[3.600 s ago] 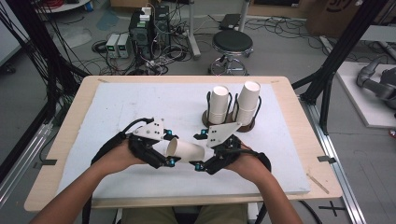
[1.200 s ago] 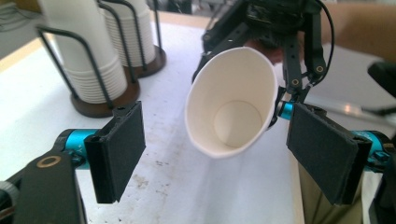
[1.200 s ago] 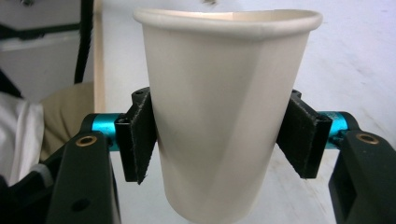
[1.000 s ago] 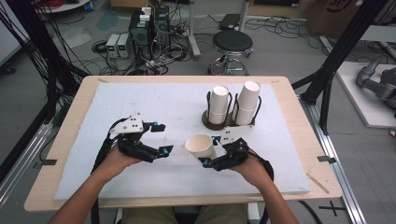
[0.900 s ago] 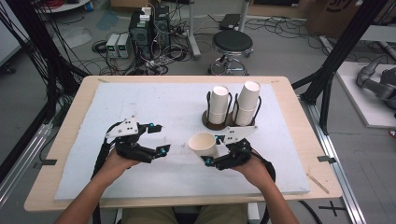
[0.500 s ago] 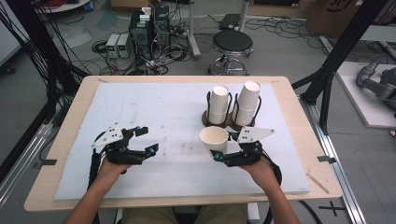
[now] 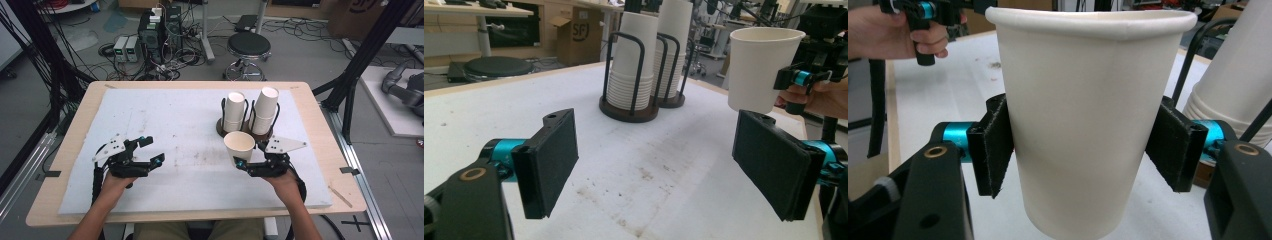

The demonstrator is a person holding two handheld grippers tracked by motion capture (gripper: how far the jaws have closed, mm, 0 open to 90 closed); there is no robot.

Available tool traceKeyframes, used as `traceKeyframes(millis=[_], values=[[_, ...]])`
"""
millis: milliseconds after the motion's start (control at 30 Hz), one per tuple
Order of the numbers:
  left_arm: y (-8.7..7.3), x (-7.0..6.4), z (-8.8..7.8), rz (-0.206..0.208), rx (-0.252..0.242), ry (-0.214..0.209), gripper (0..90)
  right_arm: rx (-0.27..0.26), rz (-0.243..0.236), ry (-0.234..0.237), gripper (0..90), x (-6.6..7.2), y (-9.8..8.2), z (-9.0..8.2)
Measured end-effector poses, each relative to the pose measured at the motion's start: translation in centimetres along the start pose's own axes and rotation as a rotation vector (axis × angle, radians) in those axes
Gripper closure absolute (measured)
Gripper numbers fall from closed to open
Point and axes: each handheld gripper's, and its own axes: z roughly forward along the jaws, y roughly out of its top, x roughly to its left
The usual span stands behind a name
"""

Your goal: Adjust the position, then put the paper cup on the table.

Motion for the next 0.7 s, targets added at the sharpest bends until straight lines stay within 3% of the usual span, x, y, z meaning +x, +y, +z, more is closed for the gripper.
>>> traceKeyframes(millis=[167, 700], values=[[0.06, 0.17, -0.20, 0.007, -0.003, 0.005, 18.2, -0.038, 0.020, -0.021, 33.8, -0.30, 0.03, -0.50], [0.28, -0.02, -0.23, 0.011, -0.006, 0.000, 18.3, -0.035, 0.024, -0.037, 33.5, -0.37, -0.23, -0.63]])
